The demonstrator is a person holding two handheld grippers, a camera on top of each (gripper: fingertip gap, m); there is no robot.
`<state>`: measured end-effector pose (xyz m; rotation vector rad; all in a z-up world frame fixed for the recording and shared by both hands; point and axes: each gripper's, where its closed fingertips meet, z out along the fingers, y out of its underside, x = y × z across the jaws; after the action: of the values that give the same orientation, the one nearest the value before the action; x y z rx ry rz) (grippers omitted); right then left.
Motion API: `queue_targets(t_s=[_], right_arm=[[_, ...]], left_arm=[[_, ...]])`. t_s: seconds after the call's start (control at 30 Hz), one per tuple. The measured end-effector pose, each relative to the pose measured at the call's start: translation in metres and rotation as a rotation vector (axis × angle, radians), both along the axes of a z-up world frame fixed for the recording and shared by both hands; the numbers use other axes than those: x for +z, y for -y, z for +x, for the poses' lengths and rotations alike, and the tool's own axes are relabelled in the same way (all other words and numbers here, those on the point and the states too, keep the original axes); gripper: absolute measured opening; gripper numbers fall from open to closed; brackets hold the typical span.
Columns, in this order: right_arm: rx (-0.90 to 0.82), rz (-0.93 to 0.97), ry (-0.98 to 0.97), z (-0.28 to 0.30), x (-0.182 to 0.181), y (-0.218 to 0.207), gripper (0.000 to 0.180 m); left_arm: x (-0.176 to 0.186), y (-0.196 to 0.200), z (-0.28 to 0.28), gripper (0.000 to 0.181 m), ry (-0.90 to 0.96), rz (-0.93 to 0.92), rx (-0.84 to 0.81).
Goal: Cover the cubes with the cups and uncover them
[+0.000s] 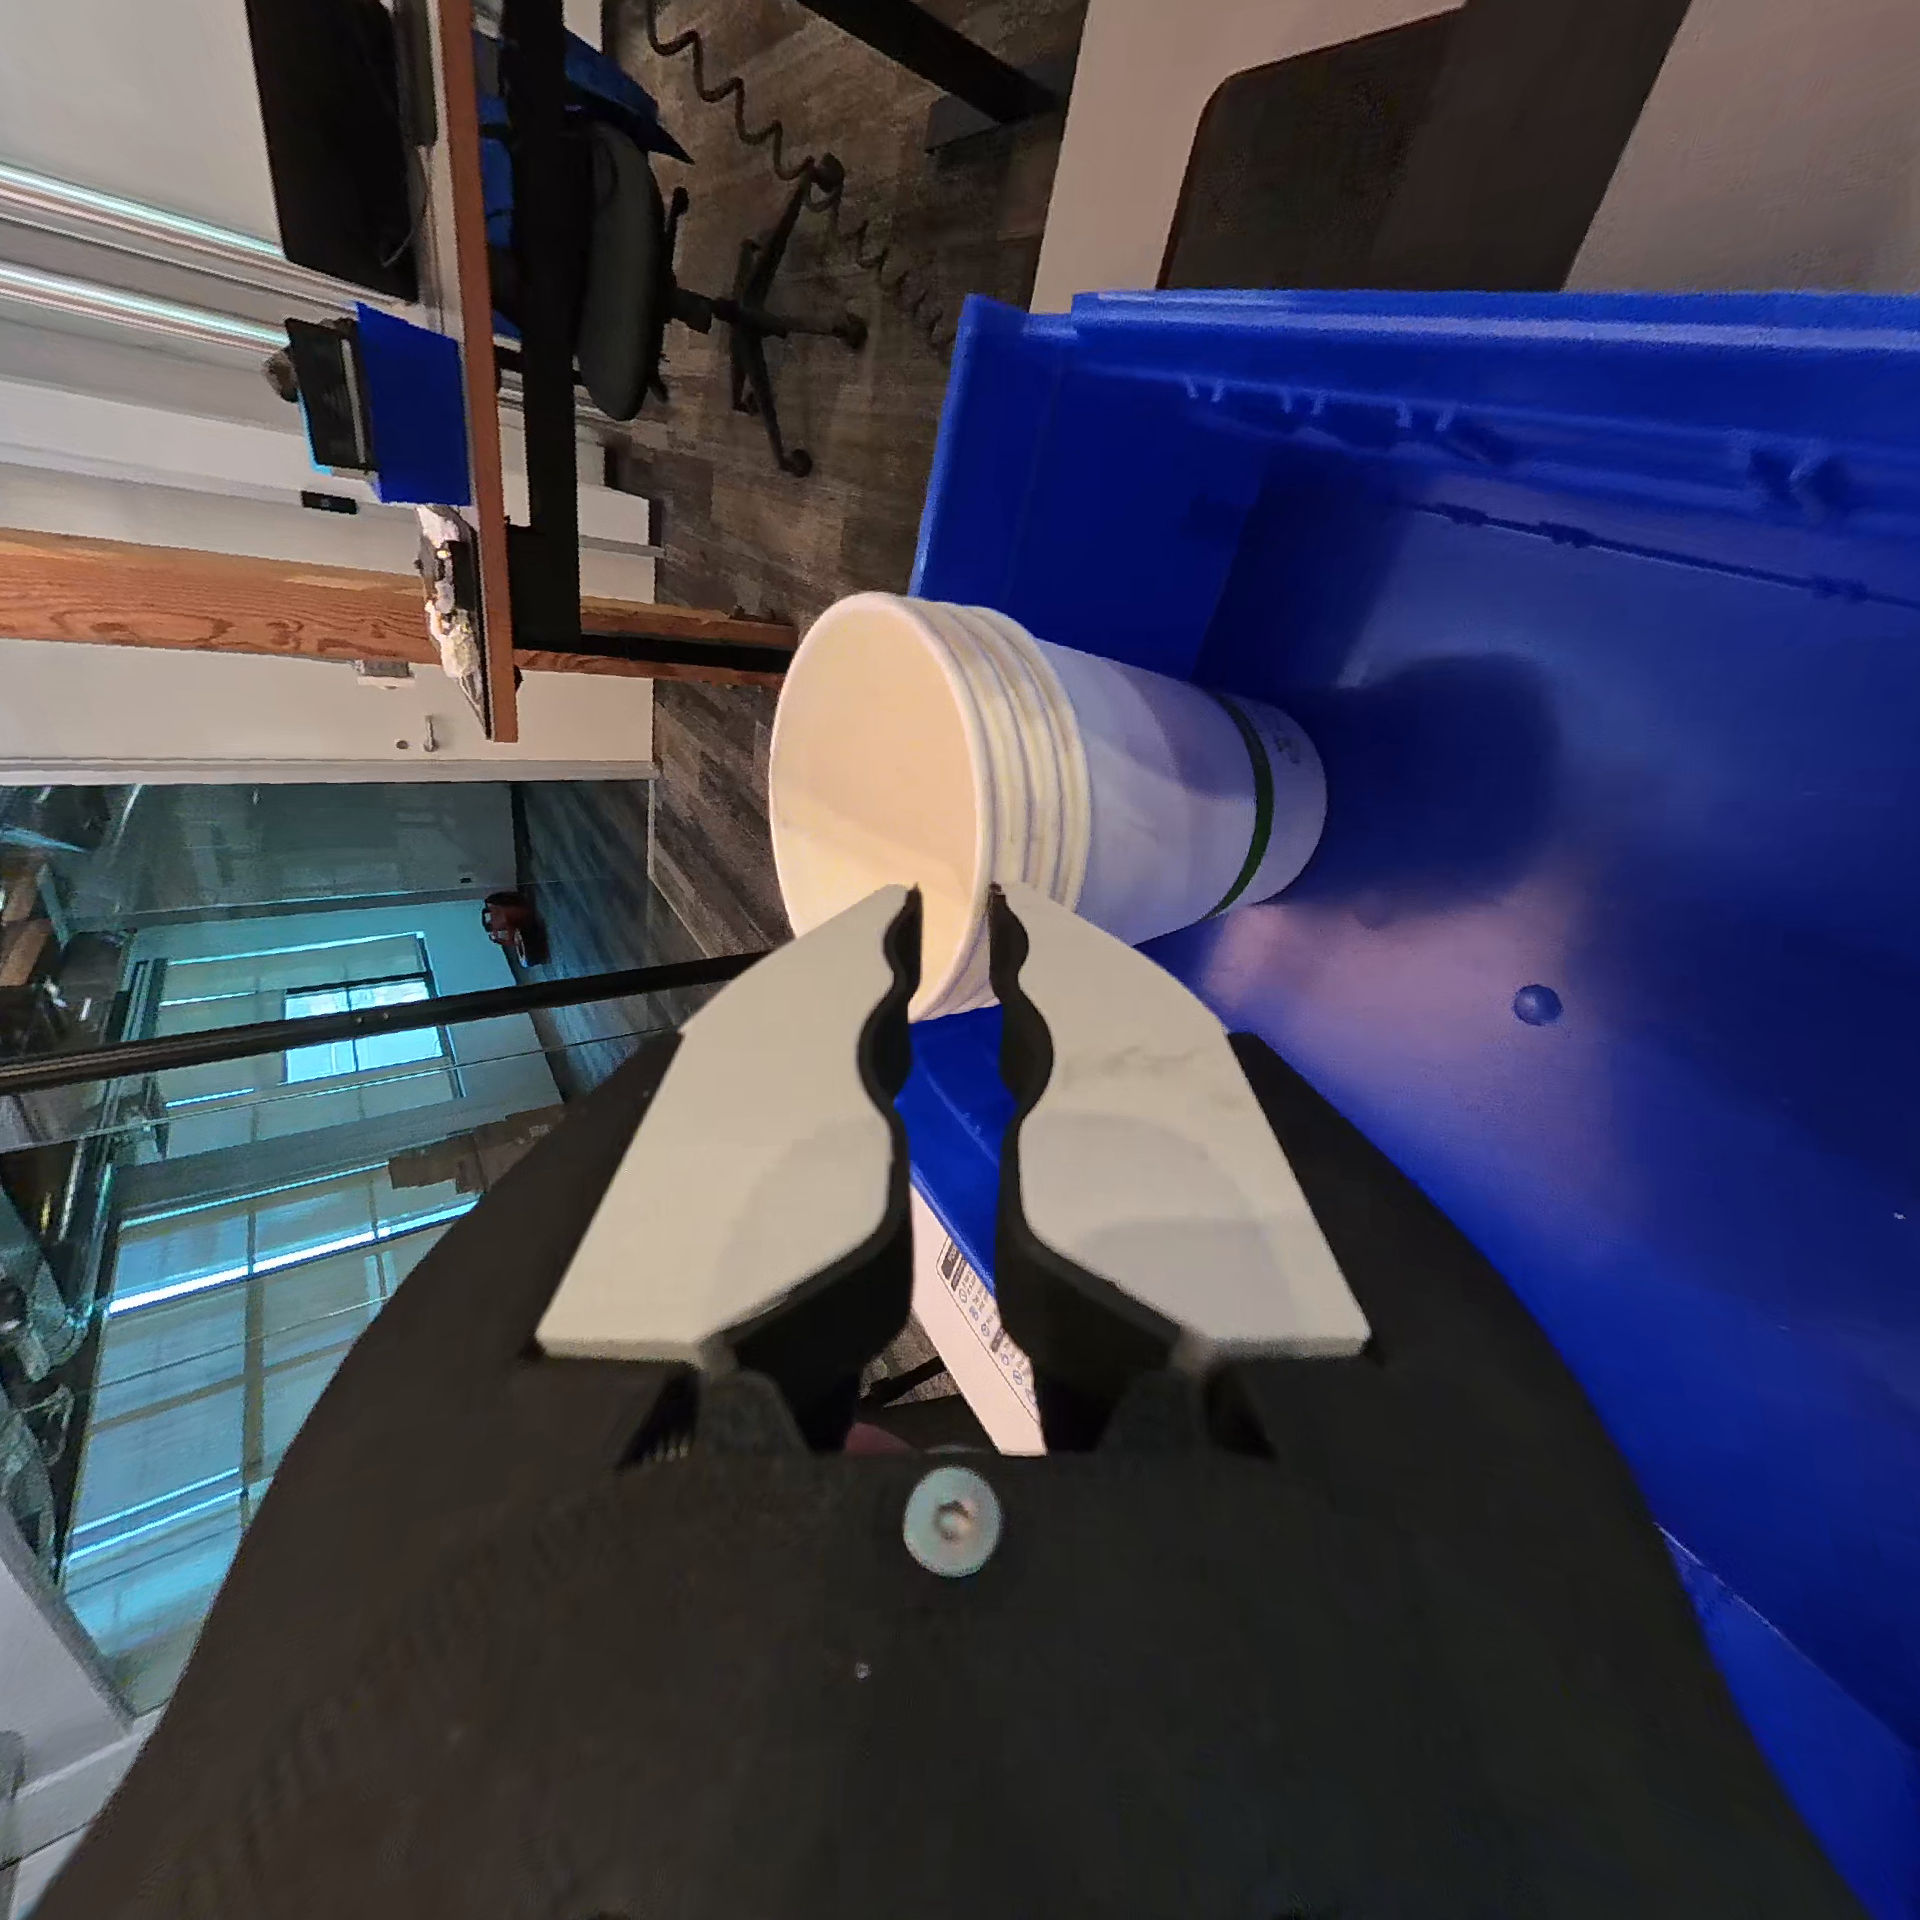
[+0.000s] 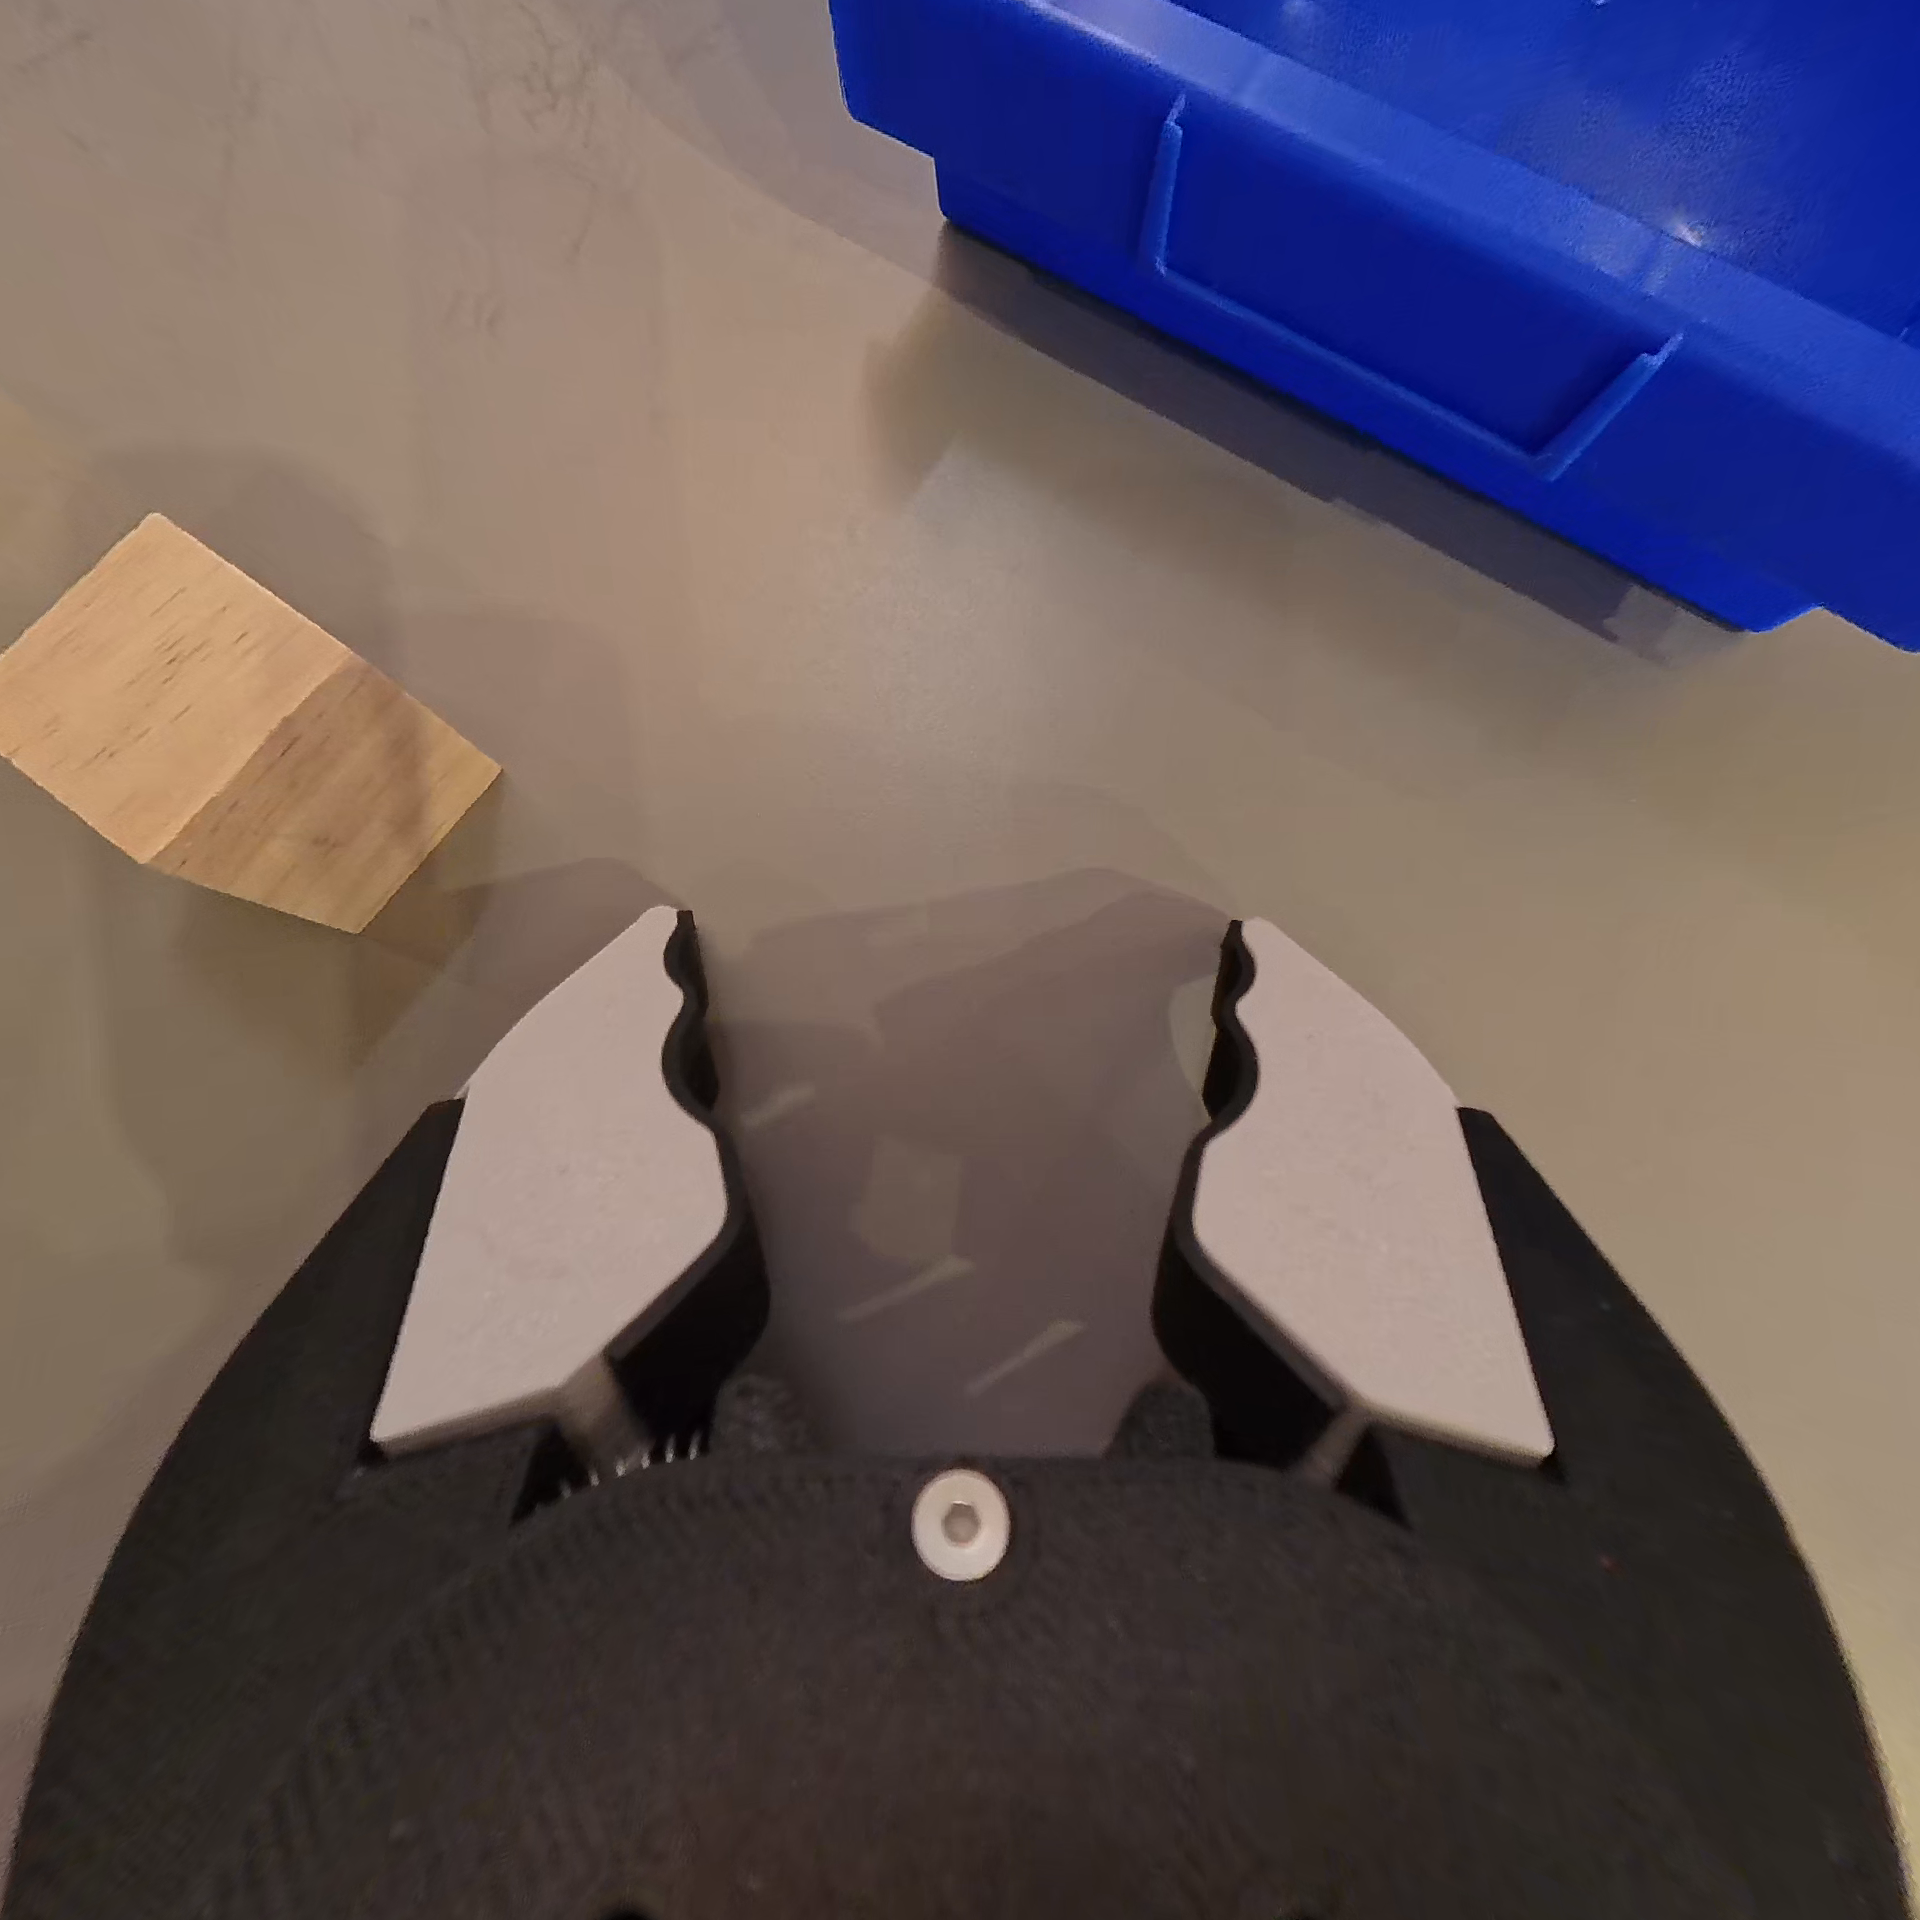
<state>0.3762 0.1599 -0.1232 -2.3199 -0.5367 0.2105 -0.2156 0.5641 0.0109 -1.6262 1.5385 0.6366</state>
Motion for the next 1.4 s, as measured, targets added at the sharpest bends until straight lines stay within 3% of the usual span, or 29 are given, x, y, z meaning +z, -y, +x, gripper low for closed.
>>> queue_targets(t_s=[0.57,0.9,1.07,1.4], right_arm=[[-0.001,0.000,0.000,0.000,0.000,0.000,0.094],[-0.001,0.000,0.000,0.000,0.000,0.000,0.094],[-0.002,0.001,0.000,0.000,0.000,0.000,0.094],[-0.001,0.002,0.002,0.000,0.001,0.001,0.093]], left_arm=[[-0.004,0.001,0.000,0.004,-0.042,-0.100,-0.043],[0.009,0.001,0.004,0.003,-0.043,-0.048,-0.028],[0.031,0.000,0.005,0.003,-0.028,0.002,-0.024],[0.112,0.020,0.003,0.003,0.102,0.147,-0.001]])
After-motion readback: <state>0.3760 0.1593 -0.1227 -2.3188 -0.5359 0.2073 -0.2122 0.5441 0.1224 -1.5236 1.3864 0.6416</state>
